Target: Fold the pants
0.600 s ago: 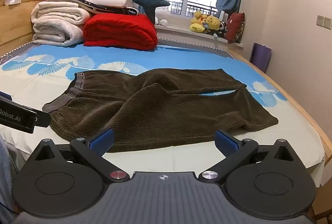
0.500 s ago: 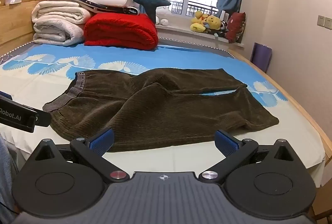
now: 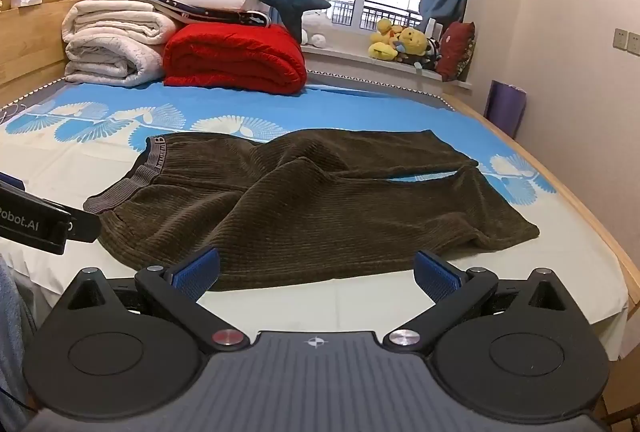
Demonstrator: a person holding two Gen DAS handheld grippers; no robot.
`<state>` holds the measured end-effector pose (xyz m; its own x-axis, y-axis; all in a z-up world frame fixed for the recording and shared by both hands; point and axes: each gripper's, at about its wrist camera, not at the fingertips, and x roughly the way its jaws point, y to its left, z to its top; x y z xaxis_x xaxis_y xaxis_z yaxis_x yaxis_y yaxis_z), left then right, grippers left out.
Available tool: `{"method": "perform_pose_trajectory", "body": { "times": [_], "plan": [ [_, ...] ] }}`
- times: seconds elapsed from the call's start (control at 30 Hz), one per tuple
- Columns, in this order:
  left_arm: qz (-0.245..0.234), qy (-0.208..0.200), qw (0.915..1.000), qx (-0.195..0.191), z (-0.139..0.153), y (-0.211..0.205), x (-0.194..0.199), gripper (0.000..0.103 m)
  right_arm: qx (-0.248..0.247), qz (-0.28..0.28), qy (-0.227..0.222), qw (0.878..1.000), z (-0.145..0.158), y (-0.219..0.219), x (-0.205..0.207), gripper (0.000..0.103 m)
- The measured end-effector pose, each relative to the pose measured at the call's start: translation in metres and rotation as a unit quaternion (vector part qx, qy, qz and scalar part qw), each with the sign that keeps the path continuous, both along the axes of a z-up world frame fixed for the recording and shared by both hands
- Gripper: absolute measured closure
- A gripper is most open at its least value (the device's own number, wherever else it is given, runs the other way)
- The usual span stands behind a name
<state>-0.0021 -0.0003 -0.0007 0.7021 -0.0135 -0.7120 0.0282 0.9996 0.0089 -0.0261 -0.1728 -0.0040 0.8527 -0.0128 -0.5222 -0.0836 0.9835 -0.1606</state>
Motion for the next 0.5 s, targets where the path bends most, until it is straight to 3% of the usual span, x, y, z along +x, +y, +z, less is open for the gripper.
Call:
{"method": "perform_pose_trajectory", "body": {
  "times": [0.5],
  "plan": [
    [0.002, 0.005, 1.0000, -0.002, -0.0015, 0.0011, 0.0011, 0.000, 0.004, 0.003, 0.009, 1.000, -0.0003, -0.0043, 0.0058, 0.001]
  ]
}}
